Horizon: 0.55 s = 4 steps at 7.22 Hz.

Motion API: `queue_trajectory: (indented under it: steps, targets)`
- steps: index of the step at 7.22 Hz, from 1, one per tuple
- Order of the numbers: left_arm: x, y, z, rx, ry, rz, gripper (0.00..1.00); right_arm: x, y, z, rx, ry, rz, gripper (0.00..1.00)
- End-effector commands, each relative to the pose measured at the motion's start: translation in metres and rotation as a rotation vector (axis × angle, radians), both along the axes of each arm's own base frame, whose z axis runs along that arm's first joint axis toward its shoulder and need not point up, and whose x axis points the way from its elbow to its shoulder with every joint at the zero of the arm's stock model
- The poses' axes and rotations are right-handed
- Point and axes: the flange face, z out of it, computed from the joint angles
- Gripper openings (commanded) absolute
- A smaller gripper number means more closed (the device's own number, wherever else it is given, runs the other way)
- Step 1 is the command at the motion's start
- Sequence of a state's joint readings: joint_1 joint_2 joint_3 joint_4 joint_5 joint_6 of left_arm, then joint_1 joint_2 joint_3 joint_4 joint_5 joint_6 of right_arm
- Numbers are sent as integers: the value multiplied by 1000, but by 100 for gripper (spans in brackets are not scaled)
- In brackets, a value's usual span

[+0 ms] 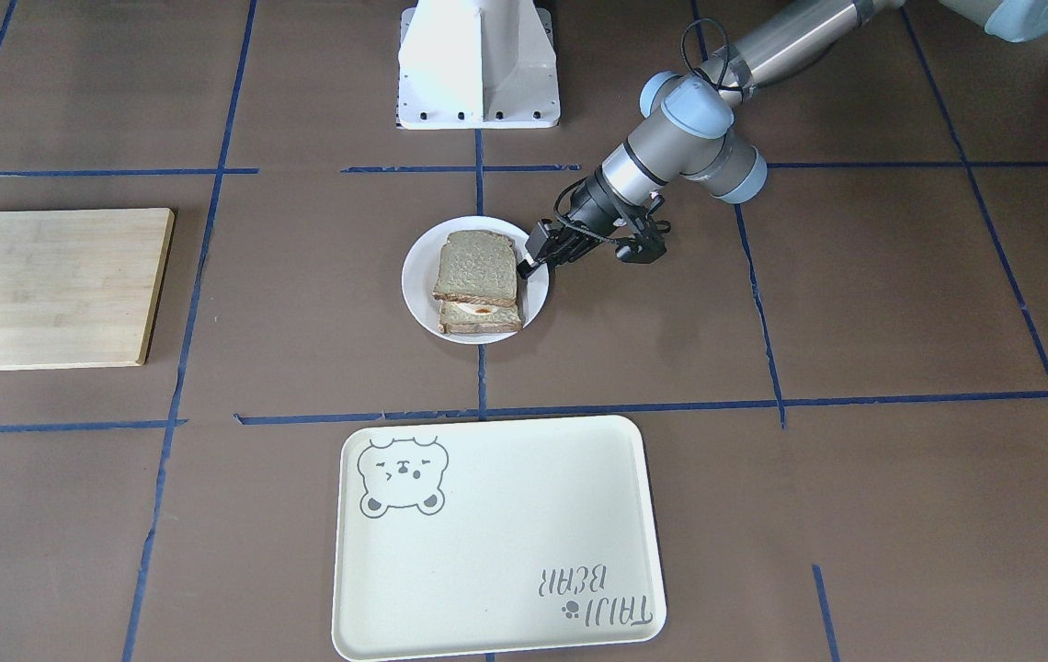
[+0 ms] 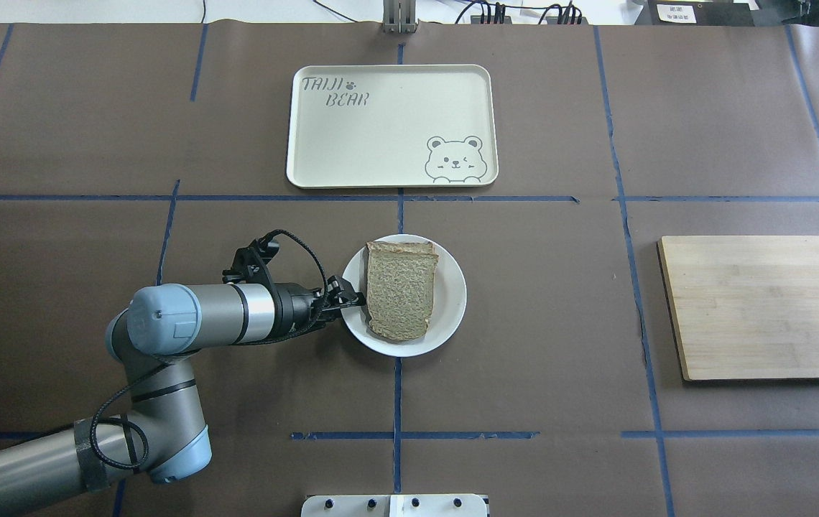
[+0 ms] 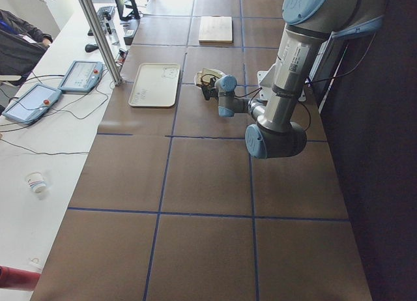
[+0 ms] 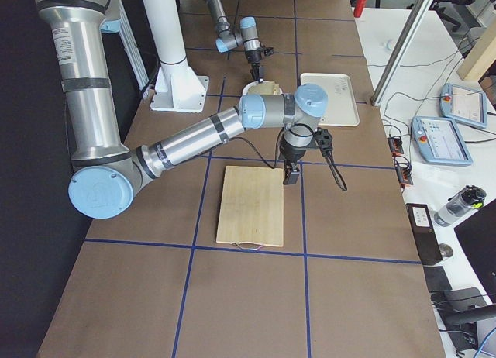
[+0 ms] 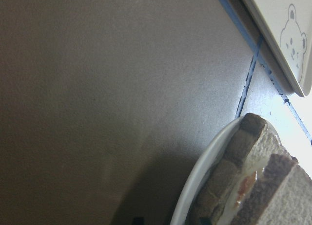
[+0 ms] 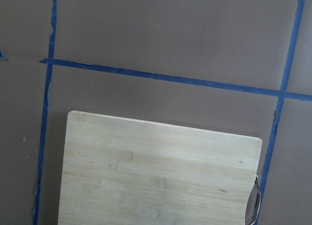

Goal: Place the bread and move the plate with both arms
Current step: 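Lift the plate with the left gripper and carry it onto the tray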

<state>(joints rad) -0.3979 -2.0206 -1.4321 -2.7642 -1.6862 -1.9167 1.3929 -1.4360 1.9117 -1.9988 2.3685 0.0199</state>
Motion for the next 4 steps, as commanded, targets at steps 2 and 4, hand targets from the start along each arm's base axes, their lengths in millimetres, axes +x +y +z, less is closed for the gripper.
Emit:
queue_trajectory:
  steps: [2, 4]
  targets:
    - [1, 0, -3, -11, 8, 3, 12, 0, 1, 2, -4, 1, -1, 100]
    - [-5, 2, -11, -1, 29, 7, 3, 0, 1, 2, -1, 0, -2, 100]
